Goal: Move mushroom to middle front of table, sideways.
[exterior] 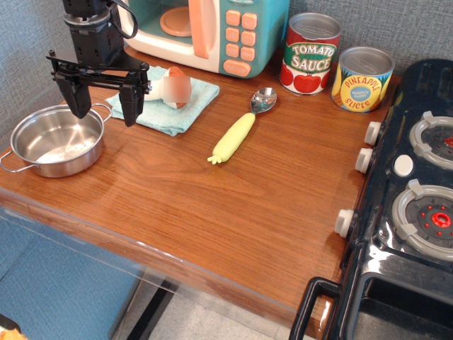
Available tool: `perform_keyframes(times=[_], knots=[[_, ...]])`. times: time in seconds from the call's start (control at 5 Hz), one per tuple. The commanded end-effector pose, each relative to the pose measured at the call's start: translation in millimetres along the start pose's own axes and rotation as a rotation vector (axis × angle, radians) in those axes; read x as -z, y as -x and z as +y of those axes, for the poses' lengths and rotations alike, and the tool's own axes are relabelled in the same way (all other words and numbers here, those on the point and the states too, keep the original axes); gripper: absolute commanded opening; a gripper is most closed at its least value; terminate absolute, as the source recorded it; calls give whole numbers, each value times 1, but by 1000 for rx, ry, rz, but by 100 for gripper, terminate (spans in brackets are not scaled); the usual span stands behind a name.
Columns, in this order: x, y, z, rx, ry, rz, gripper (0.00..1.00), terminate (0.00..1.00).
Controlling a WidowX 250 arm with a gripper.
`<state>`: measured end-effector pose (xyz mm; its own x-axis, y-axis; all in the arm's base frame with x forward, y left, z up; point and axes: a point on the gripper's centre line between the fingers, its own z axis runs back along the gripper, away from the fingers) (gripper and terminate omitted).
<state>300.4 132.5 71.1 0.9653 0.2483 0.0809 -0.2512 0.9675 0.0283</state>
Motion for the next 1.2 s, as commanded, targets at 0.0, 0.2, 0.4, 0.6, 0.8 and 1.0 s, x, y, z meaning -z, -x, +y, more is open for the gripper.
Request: perform_keyframes(times=[0.0, 0.2, 0.4, 0.6, 0.8, 1.0], knots=[[0, 0, 0, 0, 0, 0, 100, 0], [-13, -23, -15, -57, 32, -32, 100, 0], [-23, -49, -31, -122, 49, -44, 100, 0], [-29, -75, -49, -135, 83, -44, 100, 0], [-22, -95, -48, -148, 28, -52, 100, 0], [-8, -102, -36, -170, -39, -36, 100, 0]])
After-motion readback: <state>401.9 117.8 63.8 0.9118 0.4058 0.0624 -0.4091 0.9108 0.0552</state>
